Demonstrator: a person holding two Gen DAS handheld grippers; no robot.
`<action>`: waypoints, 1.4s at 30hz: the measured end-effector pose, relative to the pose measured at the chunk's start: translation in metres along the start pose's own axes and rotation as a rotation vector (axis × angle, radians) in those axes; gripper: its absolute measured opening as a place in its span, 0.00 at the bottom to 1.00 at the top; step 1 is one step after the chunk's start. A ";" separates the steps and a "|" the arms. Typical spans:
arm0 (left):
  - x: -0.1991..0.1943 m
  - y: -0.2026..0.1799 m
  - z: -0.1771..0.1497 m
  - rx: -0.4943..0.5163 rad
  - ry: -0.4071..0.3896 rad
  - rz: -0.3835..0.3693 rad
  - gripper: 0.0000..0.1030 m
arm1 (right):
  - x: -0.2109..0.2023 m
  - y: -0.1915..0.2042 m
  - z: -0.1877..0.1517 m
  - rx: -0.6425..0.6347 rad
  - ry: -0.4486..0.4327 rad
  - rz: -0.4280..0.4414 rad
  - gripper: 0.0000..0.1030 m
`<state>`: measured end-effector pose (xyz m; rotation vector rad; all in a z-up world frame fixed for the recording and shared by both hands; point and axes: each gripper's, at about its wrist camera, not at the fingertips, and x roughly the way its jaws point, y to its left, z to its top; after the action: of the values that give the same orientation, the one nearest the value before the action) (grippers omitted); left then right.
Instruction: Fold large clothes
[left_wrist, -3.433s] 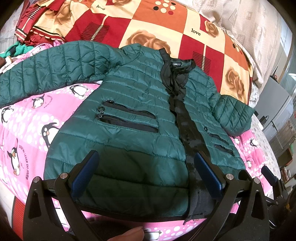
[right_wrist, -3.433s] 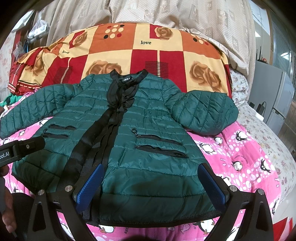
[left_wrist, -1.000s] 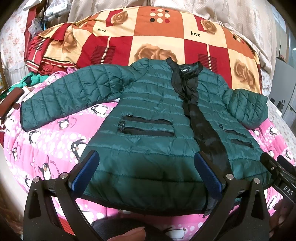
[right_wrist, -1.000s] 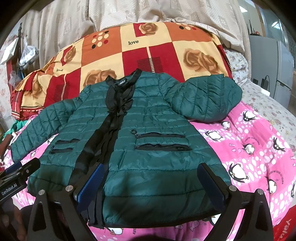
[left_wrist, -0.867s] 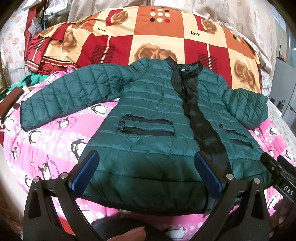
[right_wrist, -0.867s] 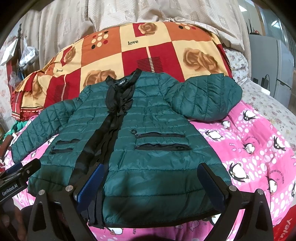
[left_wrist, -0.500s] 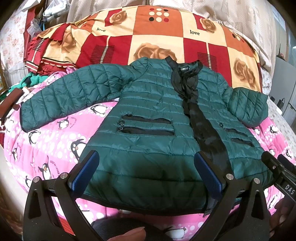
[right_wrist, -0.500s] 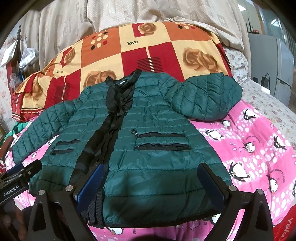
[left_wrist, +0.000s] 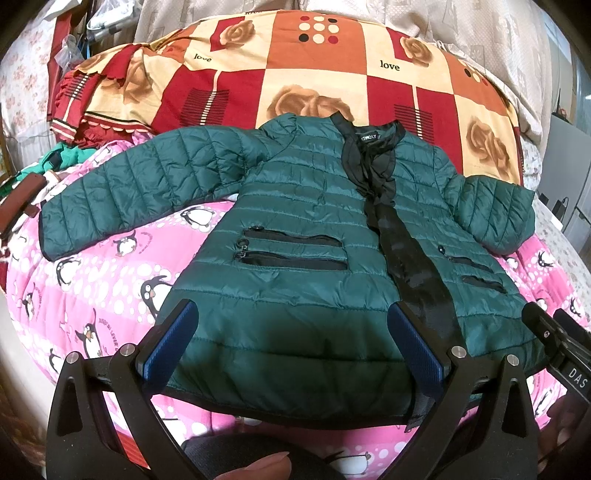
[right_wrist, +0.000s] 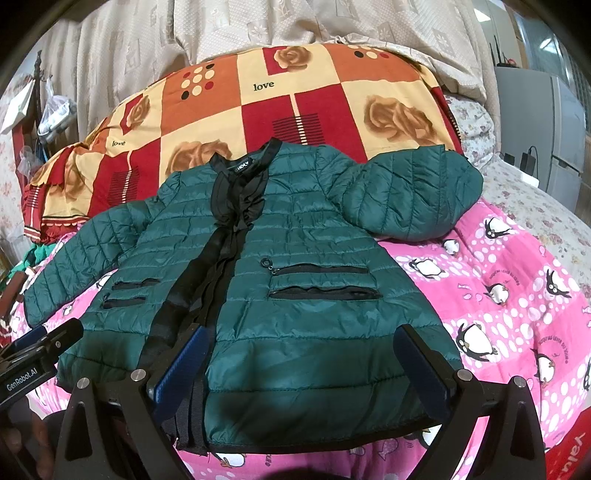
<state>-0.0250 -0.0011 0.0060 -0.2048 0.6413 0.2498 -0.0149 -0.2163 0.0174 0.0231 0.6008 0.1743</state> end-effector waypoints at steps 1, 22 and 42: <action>0.000 0.000 0.000 0.000 0.000 0.000 1.00 | 0.000 0.000 0.000 0.001 0.001 0.000 0.96; 0.000 0.000 0.002 -0.001 0.002 0.000 1.00 | 0.000 -0.001 0.000 0.003 0.000 0.002 0.96; 0.000 0.001 0.003 -0.002 0.004 -0.001 1.00 | -0.001 -0.001 0.000 0.001 0.000 0.002 0.96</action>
<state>-0.0237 0.0005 0.0083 -0.2071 0.6447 0.2493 -0.0154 -0.2174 0.0181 0.0250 0.6006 0.1762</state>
